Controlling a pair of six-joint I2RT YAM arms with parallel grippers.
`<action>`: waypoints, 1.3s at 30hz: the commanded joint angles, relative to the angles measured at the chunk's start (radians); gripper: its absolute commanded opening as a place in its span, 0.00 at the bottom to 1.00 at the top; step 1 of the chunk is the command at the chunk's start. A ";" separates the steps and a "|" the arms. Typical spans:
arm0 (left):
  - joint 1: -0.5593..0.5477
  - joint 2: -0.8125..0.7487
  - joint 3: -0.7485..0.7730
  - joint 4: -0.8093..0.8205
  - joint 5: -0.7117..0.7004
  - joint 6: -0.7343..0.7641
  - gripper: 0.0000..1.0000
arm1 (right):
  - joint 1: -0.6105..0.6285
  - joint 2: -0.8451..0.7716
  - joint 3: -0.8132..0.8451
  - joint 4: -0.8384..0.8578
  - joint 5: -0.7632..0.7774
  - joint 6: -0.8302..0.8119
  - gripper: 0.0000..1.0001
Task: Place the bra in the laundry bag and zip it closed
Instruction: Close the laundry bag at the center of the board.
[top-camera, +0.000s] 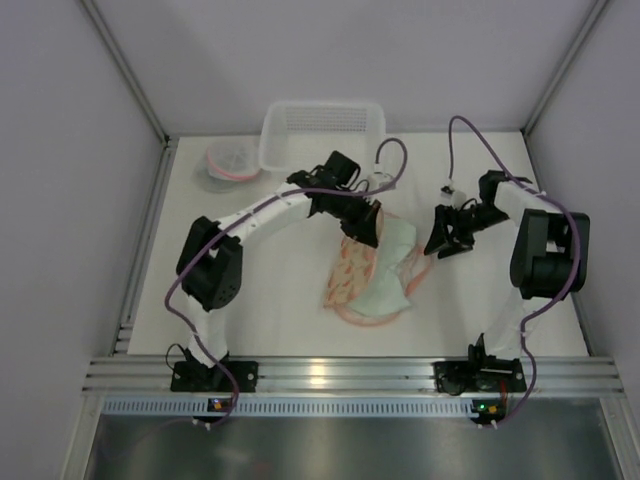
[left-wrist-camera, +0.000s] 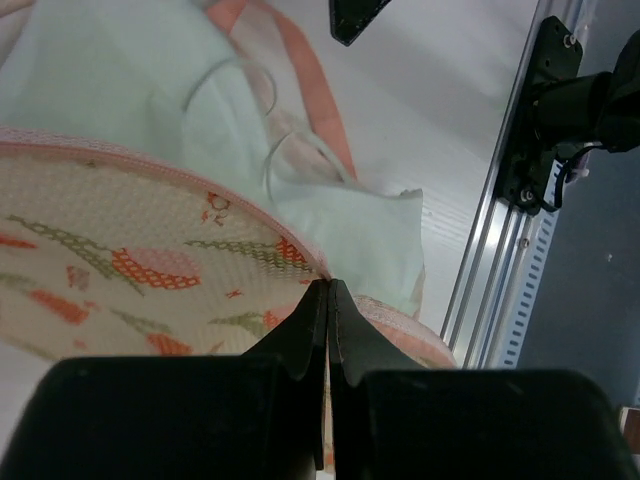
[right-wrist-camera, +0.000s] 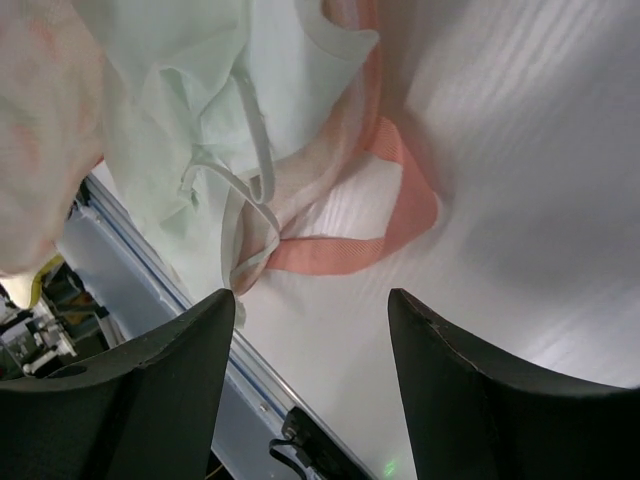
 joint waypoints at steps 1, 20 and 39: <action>-0.082 0.154 0.108 0.132 0.053 -0.049 0.00 | -0.063 -0.054 0.008 -0.017 0.016 -0.040 0.63; -0.184 -0.018 -0.122 0.112 -0.150 0.144 0.57 | -0.035 0.107 0.338 0.095 -0.032 0.069 0.65; 0.229 -0.165 -0.304 -0.075 -0.050 0.163 0.57 | 0.183 0.293 0.414 0.098 -0.064 -0.001 0.45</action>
